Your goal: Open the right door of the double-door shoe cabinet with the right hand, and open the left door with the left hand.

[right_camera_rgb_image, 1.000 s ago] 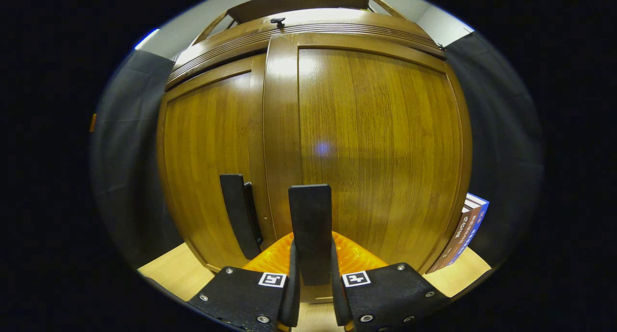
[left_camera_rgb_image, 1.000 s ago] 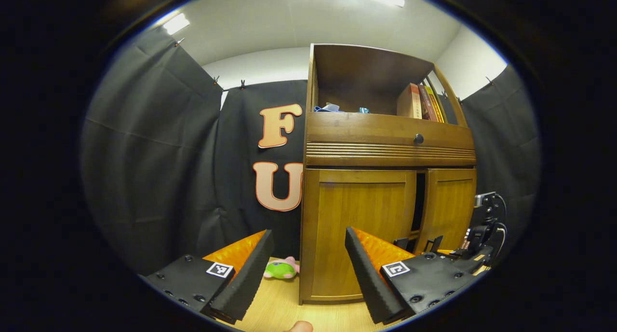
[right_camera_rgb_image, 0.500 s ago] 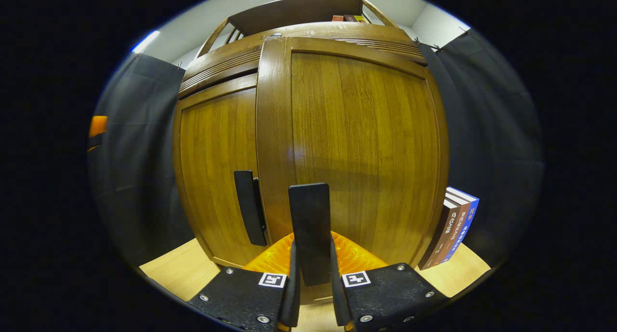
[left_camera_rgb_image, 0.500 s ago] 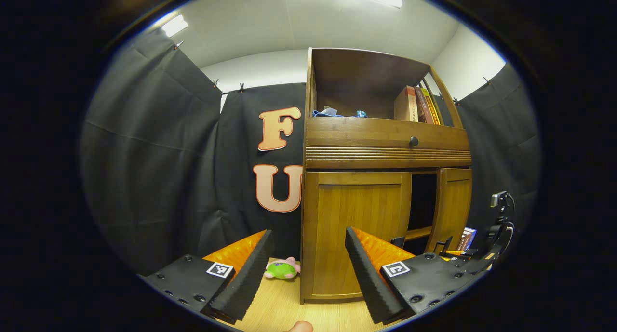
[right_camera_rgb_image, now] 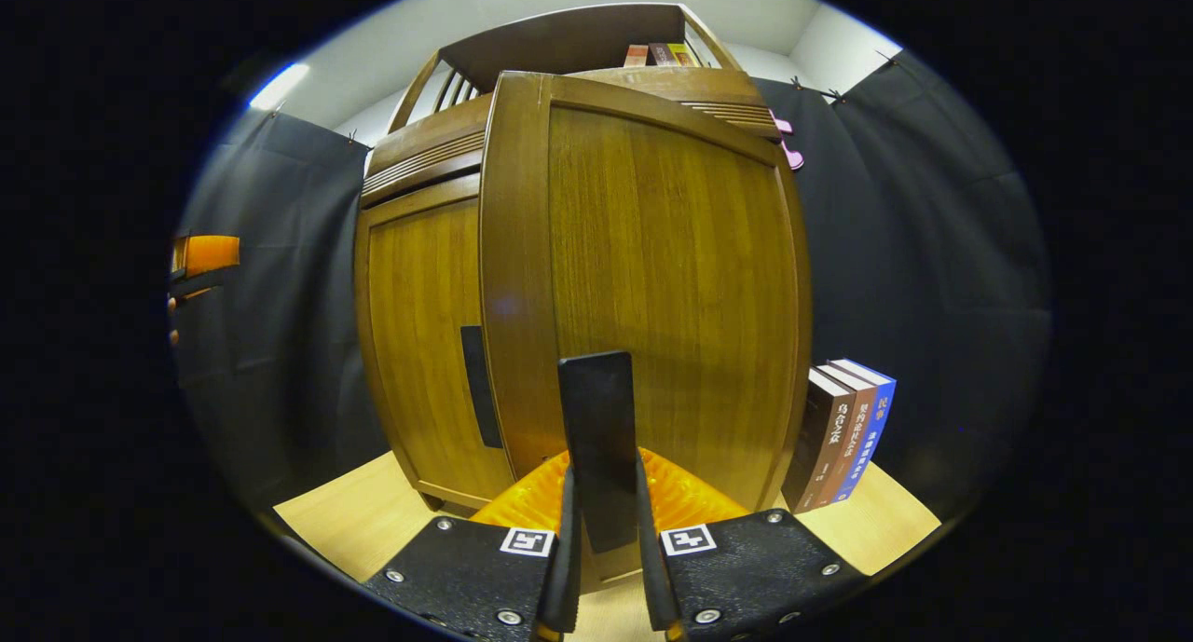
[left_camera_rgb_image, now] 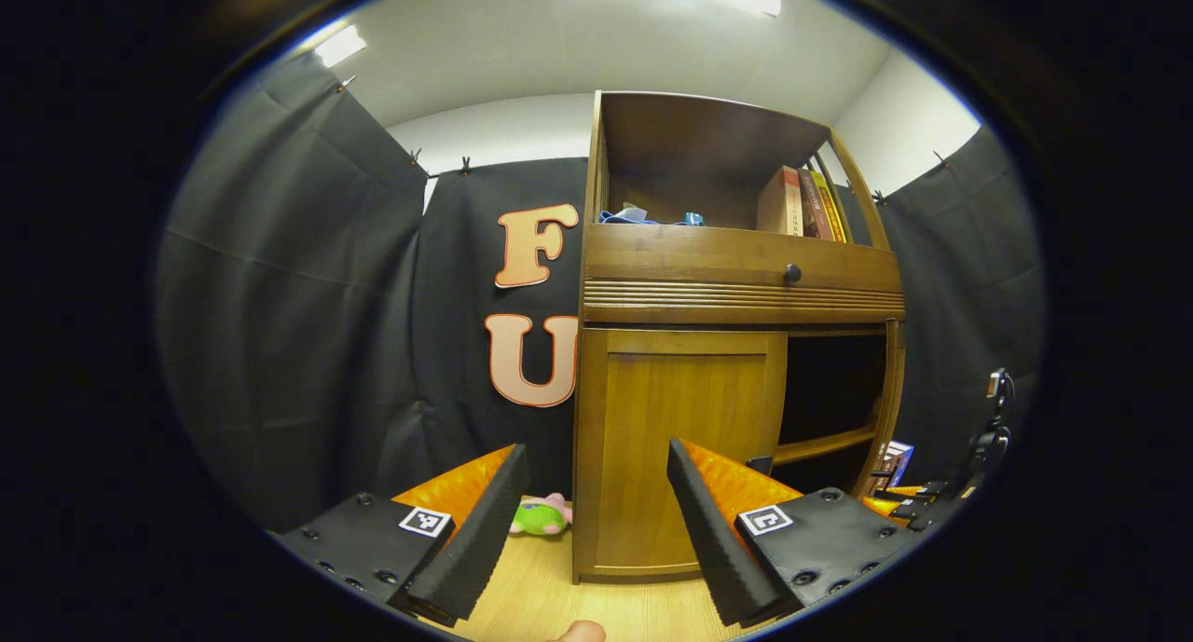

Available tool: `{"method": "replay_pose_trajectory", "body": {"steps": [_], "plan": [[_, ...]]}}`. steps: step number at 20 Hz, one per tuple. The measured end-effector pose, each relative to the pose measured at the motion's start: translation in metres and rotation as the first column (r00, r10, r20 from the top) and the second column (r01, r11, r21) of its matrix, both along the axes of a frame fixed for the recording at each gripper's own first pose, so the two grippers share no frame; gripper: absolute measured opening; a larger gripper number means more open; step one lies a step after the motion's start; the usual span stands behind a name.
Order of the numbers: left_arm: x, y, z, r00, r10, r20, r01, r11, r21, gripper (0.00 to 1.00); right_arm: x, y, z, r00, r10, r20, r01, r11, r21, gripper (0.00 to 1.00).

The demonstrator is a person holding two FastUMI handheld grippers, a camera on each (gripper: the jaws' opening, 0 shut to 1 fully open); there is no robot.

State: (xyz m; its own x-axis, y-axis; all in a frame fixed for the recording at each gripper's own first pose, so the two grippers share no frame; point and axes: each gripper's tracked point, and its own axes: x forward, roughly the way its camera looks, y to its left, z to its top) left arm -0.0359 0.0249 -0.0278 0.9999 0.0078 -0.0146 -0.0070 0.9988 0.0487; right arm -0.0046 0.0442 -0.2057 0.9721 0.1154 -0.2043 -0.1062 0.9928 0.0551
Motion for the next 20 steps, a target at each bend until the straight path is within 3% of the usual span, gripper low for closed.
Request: {"method": "replay_pose_trajectory", "body": {"steps": [9, 16, 17, 18, 20], "plan": [[-0.01, -0.017, 0.004, 1.0, -0.029, 0.006, 0.029, 1.0, 0.002, 0.95, -0.031, -0.029, 0.011, 0.999, -0.04, 0.005, 0.04, 0.999, 0.008, 0.27], [-0.013, -0.028, 0.004, 0.999, -0.049, 0.003, 0.049, 0.999, -0.012, 0.95, -0.048, -0.064, 0.014, 0.994, -0.109, 0.012, 0.109, 0.994, -0.015, 0.21], [-0.014, -0.03, 0.003, 0.999, -0.052, -0.001, 0.052, 0.999, -0.014, 0.95, -0.05, -0.069, 0.014, 0.992, -0.122, 0.013, 0.123, 0.992, -0.018, 0.29], [-0.014, -0.031, 0.002, 0.999, -0.054, -0.003, 0.054, 0.998, -0.016, 0.95, -0.051, -0.074, 0.015, 0.991, -0.135, 0.016, 0.136, 0.99, -0.024, 0.18], [-0.013, -0.032, 0.003, 0.998, -0.055, -0.001, 0.055, 0.998, -0.017, 0.95, -0.054, -0.082, 0.015, 0.988, -0.151, 0.021, 0.151, 0.988, -0.043, 0.16]]}}
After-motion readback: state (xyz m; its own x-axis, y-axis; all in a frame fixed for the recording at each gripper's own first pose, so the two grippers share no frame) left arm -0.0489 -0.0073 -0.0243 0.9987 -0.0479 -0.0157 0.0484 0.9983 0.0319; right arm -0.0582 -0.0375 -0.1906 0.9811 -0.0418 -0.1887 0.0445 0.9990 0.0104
